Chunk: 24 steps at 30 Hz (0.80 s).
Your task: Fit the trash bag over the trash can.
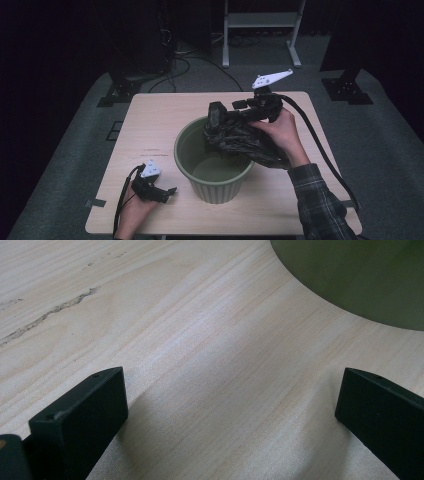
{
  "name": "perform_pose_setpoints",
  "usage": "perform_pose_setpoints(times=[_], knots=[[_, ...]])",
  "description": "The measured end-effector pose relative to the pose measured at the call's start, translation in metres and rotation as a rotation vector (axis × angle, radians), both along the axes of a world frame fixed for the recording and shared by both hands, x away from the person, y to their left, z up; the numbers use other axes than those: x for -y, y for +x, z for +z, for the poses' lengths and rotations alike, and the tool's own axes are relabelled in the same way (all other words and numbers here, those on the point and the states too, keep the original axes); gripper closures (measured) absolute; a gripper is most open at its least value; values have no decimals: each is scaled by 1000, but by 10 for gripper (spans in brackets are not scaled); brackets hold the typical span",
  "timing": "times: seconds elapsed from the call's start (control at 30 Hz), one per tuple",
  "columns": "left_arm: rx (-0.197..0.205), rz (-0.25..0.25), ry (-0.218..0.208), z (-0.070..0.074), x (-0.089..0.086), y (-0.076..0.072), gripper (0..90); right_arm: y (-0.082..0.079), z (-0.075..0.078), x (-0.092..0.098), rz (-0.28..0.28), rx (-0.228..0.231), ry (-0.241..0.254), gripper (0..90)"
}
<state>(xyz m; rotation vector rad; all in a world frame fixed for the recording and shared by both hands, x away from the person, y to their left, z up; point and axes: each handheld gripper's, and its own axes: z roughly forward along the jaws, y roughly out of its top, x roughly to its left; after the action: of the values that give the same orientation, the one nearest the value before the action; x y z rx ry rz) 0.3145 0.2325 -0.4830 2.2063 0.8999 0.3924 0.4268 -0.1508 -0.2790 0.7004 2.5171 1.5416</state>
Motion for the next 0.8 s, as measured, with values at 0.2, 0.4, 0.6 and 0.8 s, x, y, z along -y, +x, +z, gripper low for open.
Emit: perform_pose_setpoints(times=[0.2, 0.4, 0.6, 0.8], knots=[[0, 0, -1, 0, 0, 0, 0, 8, 0, -18, 61, -22, -7, 771], [0, 0, 0, 0, 0, 0, 0, -1, -4, -34, 175, -63, -7, 892], [0, 0, 0, 0, 0, 0, 0, -14, -14, -46, 233, -92, -102, 693], [0, -1, 0, 0, 0, 0, 0, -16, 1, -26, 191, -46, -29, 597]])
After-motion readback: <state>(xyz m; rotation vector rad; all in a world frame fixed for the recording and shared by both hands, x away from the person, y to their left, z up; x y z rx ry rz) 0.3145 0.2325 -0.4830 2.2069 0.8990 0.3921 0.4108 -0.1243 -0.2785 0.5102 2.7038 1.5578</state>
